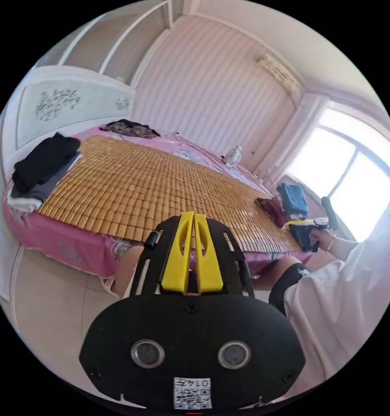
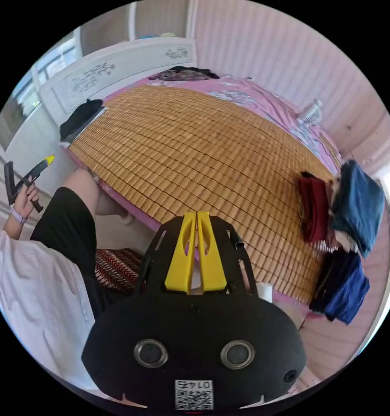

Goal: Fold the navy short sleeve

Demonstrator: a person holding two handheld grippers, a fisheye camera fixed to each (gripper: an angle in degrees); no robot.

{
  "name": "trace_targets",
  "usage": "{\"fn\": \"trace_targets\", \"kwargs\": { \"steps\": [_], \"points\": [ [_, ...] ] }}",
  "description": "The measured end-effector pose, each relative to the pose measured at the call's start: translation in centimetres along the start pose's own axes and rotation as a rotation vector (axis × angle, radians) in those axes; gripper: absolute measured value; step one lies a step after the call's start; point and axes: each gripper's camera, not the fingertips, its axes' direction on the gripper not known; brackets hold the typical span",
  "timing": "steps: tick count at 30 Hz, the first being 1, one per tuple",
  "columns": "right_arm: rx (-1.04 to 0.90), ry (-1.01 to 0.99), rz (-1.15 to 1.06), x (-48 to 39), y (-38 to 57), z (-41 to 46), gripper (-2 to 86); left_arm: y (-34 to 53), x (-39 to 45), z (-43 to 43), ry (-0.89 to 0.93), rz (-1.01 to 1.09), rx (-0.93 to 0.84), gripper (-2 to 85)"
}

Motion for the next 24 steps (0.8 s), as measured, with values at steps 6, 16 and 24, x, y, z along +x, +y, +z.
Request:
{"fn": "trace_targets", "kwargs": {
  "steps": [6,16,24],
  "points": [
    [0.128,0.175,0.315,7.5,14.2,-3.6,-0.2,-7.4,17.7,7.0,0.066,0.510,-0.076,-1.0],
    [0.188,0.204,0.573,17.4,30.1,-3.9,0.9,-14.9,38.1,19.2,0.434,0.656,-0.098,1.3],
    [0.318,0.148,0.756,29.3,36.2,-4.7,8.6,-20.8,52.6,33.0,0.577,0.737,-0.298,9.8]
  ]
}}
